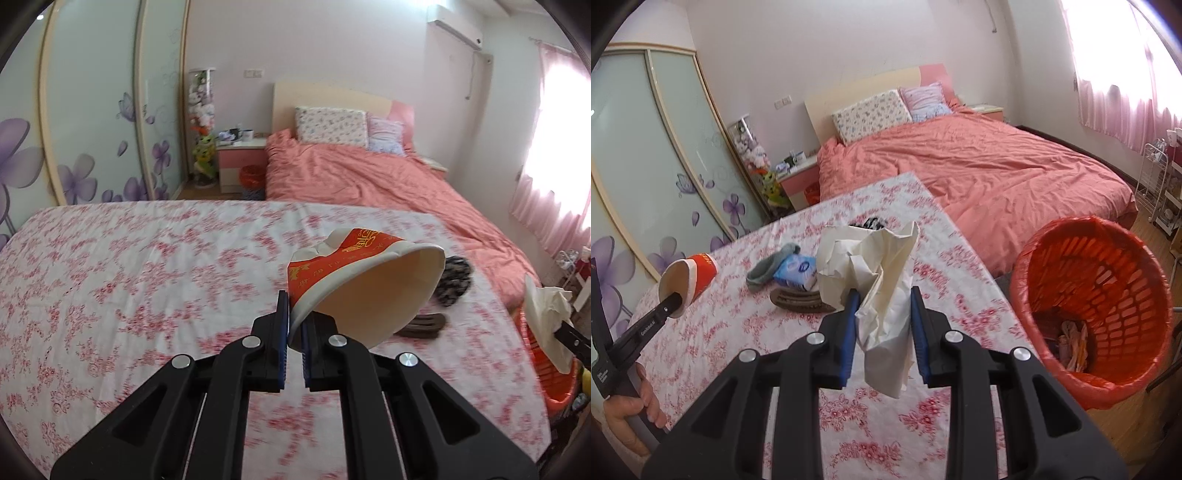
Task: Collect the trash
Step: 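Carry the tissue and paper cup over the orange basket and release both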
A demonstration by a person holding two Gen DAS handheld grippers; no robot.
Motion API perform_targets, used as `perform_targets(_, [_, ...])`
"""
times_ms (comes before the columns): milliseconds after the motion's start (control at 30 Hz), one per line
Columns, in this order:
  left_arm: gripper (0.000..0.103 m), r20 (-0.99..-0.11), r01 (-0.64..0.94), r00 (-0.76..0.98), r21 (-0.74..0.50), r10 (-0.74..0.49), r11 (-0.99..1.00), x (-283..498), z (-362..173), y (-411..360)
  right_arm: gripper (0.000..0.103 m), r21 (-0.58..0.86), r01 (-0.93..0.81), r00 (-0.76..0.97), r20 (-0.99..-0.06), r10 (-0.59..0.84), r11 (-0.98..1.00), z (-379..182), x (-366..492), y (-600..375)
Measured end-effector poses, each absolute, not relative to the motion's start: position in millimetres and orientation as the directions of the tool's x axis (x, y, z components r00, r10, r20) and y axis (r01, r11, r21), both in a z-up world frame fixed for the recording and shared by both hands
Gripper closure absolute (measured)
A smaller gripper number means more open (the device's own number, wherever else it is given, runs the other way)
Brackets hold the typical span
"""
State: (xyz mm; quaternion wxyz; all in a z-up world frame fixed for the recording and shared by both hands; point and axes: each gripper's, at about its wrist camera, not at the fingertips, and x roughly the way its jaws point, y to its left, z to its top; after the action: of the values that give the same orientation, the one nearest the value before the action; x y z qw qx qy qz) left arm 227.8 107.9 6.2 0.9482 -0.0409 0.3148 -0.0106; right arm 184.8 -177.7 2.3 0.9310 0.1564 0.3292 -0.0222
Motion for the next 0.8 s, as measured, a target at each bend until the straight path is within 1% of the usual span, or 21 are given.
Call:
perform_targets(333, [0.097, -0.548, 0.132, 0.817, -0.122, -0.178, 0.984, 207.3, 31.1, 48.9, 0.076, 0.289, 0.199, 0.833, -0.553, -0.006, 0.937, 29.9, 149.3, -212.9])
perform_targets(800, [0.097, -0.525, 0.324, 0.765, -0.187, -0.373, 0.927, 191.9, 37.1, -47.2, 0.076, 0.301, 0.351, 0.851, -0.498, -0.167, 0.887, 39.9, 108.0, -285.1])
